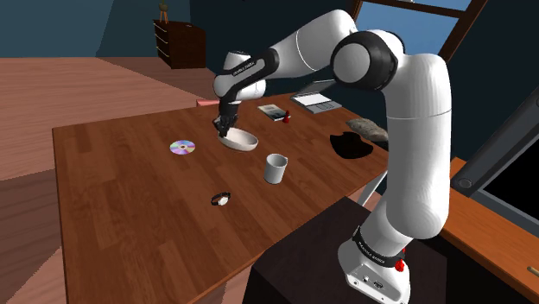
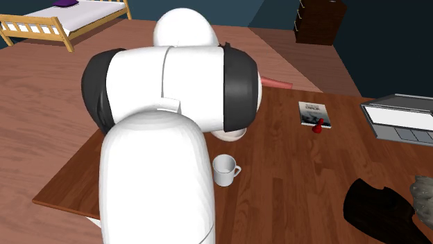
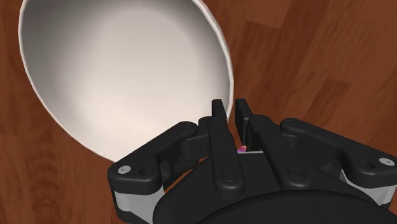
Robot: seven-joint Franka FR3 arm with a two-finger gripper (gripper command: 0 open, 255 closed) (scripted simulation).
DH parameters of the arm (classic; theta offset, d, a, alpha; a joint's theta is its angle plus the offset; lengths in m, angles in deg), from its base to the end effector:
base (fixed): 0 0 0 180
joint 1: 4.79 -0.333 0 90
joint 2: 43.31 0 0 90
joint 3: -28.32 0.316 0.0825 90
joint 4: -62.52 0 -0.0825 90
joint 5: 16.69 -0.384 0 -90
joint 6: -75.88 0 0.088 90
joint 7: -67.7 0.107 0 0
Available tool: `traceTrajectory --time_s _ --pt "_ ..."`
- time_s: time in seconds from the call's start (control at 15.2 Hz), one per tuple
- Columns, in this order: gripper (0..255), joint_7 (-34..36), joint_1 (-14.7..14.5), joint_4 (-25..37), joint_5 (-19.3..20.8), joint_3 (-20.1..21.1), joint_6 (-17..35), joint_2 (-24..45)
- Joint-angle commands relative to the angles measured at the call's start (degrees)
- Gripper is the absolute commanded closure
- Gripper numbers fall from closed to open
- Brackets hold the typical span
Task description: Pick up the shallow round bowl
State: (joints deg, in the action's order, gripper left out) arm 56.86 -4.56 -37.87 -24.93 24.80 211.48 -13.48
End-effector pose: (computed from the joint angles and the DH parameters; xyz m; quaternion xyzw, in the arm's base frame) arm 0.6719 -0.0384 0.2835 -0.9980 -0.0176 -0.0522 0.0312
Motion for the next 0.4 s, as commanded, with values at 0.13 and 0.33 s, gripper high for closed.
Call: traceTrajectory --time_s 0.13,0.33 --pt "255 0.32 -0.08 0.7 0.31 -0.19 -2.31 -1.64" --pt "255 0.41 -0.1 0.9 0.4 -0.24 -2.99 -2.12"
